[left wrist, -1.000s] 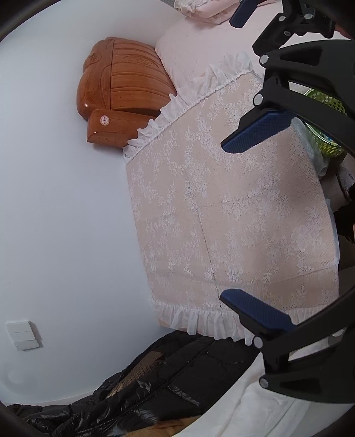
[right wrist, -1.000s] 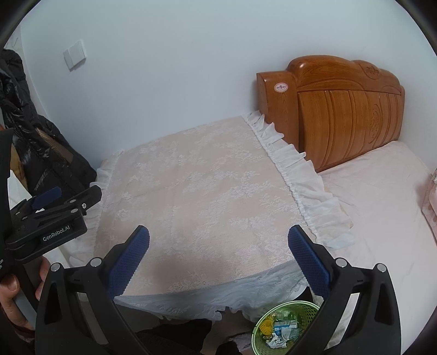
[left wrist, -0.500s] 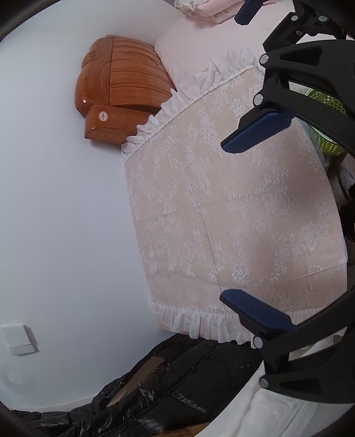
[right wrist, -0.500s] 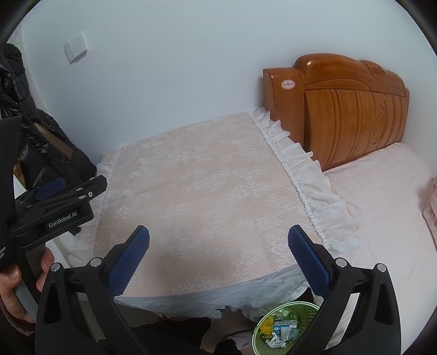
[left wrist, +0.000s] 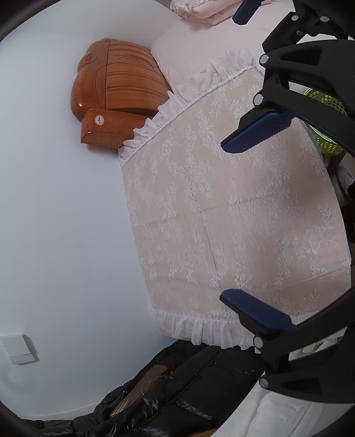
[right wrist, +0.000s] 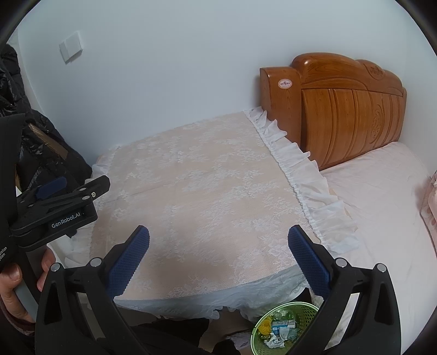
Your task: Collect trash
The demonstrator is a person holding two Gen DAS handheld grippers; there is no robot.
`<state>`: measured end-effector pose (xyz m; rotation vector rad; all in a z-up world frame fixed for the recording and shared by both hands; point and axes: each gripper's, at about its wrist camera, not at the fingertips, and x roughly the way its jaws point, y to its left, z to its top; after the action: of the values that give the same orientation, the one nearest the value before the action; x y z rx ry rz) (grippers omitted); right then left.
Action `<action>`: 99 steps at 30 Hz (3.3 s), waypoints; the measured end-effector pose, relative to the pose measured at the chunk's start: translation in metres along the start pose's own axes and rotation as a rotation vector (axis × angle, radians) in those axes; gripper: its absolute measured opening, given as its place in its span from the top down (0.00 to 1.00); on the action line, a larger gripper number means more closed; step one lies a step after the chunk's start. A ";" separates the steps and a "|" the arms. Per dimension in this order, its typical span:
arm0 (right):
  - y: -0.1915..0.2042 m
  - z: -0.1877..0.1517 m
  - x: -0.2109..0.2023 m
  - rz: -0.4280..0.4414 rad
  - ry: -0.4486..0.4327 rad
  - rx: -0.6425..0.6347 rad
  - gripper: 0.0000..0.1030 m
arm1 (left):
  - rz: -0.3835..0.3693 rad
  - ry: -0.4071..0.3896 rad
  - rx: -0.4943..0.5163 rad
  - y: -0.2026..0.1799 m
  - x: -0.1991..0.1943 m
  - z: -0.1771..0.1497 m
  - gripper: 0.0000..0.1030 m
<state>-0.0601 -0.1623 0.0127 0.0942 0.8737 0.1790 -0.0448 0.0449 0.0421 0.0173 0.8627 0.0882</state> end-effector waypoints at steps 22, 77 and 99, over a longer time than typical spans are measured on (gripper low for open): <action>-0.002 0.000 0.000 -0.011 0.003 0.004 0.02 | -0.018 -0.002 0.001 0.003 0.003 0.001 0.07; -0.004 -0.002 0.005 -0.023 0.019 0.005 0.02 | -0.040 0.017 0.006 0.006 0.017 0.005 0.07; -0.007 -0.005 0.005 -0.030 0.031 -0.005 0.02 | -0.069 0.022 0.017 0.007 0.021 0.004 0.07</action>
<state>-0.0599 -0.1679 0.0043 0.0739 0.9050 0.1553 -0.0288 0.0533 0.0289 0.0023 0.8850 0.0168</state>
